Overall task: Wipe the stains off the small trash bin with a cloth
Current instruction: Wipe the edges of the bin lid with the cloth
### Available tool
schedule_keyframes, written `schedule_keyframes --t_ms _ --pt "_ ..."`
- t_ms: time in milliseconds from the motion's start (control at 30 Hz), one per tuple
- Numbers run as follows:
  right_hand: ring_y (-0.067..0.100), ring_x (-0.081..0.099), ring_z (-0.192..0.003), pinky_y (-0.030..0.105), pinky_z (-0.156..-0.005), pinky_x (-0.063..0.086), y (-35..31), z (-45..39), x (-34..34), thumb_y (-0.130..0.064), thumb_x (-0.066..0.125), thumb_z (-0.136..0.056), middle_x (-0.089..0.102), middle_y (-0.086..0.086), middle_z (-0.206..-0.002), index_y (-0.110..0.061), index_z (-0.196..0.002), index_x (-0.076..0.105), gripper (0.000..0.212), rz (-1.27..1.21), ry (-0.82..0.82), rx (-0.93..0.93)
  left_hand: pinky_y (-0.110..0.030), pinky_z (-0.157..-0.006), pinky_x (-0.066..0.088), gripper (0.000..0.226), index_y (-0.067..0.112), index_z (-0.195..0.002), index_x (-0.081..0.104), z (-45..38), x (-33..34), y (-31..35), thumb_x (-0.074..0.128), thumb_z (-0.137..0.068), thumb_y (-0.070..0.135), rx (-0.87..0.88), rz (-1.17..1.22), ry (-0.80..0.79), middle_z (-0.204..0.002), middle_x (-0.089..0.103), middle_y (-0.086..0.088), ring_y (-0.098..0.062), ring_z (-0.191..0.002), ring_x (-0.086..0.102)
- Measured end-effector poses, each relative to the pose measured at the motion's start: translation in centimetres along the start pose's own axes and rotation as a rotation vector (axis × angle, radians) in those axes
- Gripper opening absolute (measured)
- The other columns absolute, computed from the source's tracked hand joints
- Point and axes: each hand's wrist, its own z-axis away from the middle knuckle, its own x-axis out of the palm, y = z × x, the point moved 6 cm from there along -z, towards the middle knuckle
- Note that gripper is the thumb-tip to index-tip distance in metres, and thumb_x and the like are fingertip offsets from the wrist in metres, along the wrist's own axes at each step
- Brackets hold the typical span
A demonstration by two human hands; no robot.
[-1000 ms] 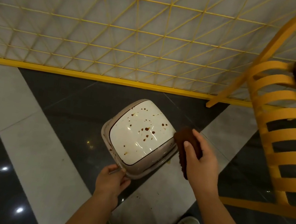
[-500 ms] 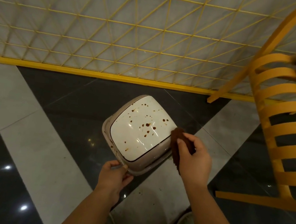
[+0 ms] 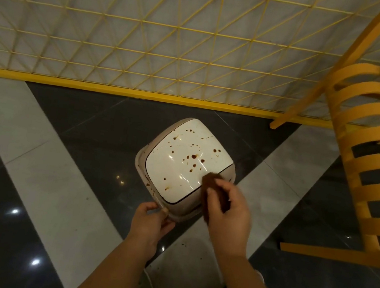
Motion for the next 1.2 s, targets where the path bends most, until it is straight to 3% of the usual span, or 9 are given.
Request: schedule_keyframes --t_ms 100,267,367,500,733,833,1000,1100,1200 --pt "-0.007 0.054 -0.094 0.019 -0.089 0.050 -0.4 1.4 0.8 -0.031 0.065 -0.086 0.058 -0.024 -0.109 -0.042 -0.112 0.058 0.029 0.086 -0.079 -0.117 -0.035 -0.075 0.054 0.028 0.008 -0.117 0.050 0.1 -0.2 -0.2 0.057 -0.090 0.002 0.019 -0.009 0.003 -0.099 0.066 -0.017 -0.026 -0.090 0.065" --pt "-0.007 0.054 -0.095 0.029 -0.085 0.055 0.3 -1.0 -0.8 -0.033 0.063 -0.088 0.050 -0.035 -0.100 -0.044 -0.114 0.060 0.028 -0.044 0.053 0.019 -0.036 -0.079 0.054 0.026 0.009 -0.115 0.050 0.0 0.0 -0.3 0.056 -0.091 0.001 -0.005 0.033 -0.006 -0.106 0.064 -0.019 -0.029 -0.099 0.064" --pt "-0.008 0.055 -0.093 0.015 -0.086 0.047 -0.4 0.7 0.3 -0.029 0.064 -0.087 0.057 -0.026 -0.104 -0.036 -0.114 0.062 0.028 0.050 0.008 -0.101 -0.034 -0.073 0.055 0.027 0.010 -0.115 0.050 -0.1 -0.1 -0.4 0.057 -0.090 0.001 0.000 0.026 0.008 -0.104 0.065 -0.018 -0.026 -0.094 0.065" --pt "0.005 0.064 -0.092 0.003 -0.079 0.036 -0.4 2.4 1.8 -0.031 0.067 -0.083 0.069 -0.010 -0.106 -0.030 -0.109 0.069 0.026 0.272 -0.091 -0.302 -0.030 -0.065 0.055 0.026 0.009 -0.116 0.051 -0.1 -0.1 -0.4 0.057 -0.091 0.001 0.027 0.014 0.021 -0.103 0.064 -0.017 -0.024 -0.087 0.066" --pt "-0.005 0.054 -0.094 0.009 -0.085 0.041 -0.7 0.8 -0.2 -0.027 0.064 -0.085 0.058 -0.020 -0.105 -0.033 -0.113 0.064 0.028 0.134 0.056 -0.186 -0.034 -0.074 0.056 0.026 0.010 -0.115 0.051 -0.4 -0.3 -0.5 0.057 -0.091 0.002 -0.004 0.018 0.000 -0.107 0.064 -0.018 -0.026 -0.095 0.065" --pt "0.000 0.060 -0.094 0.012 -0.085 0.046 -0.5 2.6 2.2 -0.030 0.064 -0.082 0.066 -0.013 -0.106 -0.028 -0.109 0.069 0.027 0.221 -0.037 -0.281 -0.034 -0.072 0.056 0.026 0.008 -0.115 0.051 -0.5 -0.2 -0.5 0.056 -0.091 0.001 -0.005 0.038 -0.009 -0.104 0.065 -0.019 -0.027 -0.091 0.066" --pt "0.010 0.068 -0.076 0.023 -0.064 0.058 1.4 4.7 5.5 -0.025 0.077 -0.077 0.070 -0.007 -0.094 -0.030 -0.102 0.074 0.026 0.346 -0.194 -0.379 -0.035 -0.069 0.055 0.021 0.013 -0.105 0.054 -0.9 -0.5 -1.1 0.058 -0.089 -0.001 0.002 0.002 0.015 -0.100 0.064 -0.020 -0.029 -0.088 0.065" --pt "0.009 0.067 -0.075 0.021 -0.063 0.057 1.1 4.0 4.1 -0.024 0.078 -0.077 0.071 -0.008 -0.093 -0.031 -0.100 0.074 0.024 0.358 -0.143 -0.404 -0.033 -0.068 0.055 0.017 0.015 -0.097 0.053 -0.8 -0.4 -0.9 0.059 -0.089 0.000 0.012 0.026 0.011 -0.096 0.065 -0.018 -0.026 -0.086 0.066" --pt "0.009 0.064 -0.079 0.018 -0.068 0.054 1.0 2.9 1.6 -0.022 0.074 -0.080 0.070 -0.007 -0.096 -0.029 -0.102 0.073 0.024 0.299 -0.016 -0.375 -0.037 -0.079 0.055 0.015 0.012 -0.100 0.052 -0.6 -0.2 -0.6 0.056 -0.091 0.000 0.005 0.063 0.002 -0.093 0.065 -0.016 -0.025 -0.087 0.067"
